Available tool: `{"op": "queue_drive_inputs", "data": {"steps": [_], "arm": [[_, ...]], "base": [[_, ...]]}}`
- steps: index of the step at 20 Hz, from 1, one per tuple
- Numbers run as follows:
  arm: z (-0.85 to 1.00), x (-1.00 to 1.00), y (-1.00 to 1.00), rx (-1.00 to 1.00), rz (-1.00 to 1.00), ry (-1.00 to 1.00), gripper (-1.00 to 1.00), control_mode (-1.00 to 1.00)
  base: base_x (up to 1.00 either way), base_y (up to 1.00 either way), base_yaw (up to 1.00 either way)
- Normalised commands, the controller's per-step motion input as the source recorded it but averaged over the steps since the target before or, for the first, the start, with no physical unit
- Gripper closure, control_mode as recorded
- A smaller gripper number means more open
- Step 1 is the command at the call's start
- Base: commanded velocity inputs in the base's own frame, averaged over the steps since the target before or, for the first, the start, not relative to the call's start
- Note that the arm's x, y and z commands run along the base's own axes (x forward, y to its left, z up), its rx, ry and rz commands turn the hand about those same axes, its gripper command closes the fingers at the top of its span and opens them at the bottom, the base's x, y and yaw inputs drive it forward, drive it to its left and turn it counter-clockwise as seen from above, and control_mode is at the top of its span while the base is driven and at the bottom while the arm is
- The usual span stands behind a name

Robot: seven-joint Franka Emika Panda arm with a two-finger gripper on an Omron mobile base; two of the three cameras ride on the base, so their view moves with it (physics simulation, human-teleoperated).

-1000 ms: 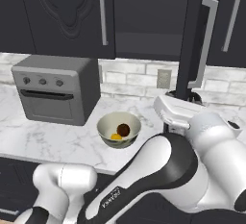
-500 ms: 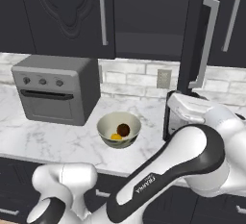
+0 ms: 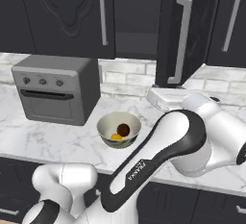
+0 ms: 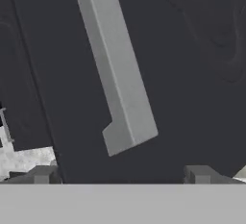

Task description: Open the cabinet. Pick the orange and mango from the cabinet and place them into the bowl. Then close the cabinet.

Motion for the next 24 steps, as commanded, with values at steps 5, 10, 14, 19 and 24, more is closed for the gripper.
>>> {"op": "queue_drive_inputs", "data": {"steps": [5,10,14,19,24], "arm": [[-0.21,1.0,1.0,-0.09,-0.17,-0.11,-1.0,-1.0],[-0.01,1.0,0.99,-0.03,-0.28,-0.04,-1.0,-1.0],[0.0,1.0,0.63,0.0,-0.27,0.0,-1.0,-1.0],[-0.11,1.0,0.3,0.0,-0.23,0.05,-1.0,-1.0],[-0.18,1.0,0.03,0.1,-0.15,0.07,-1.0,-1.0]], "base": [[0.0,0.0,0.0],[0.0,0.0,0.0],[0.0,0.0,0.0],[0.0,0.0,0.0],[0.0,0.0,0.0]]}}
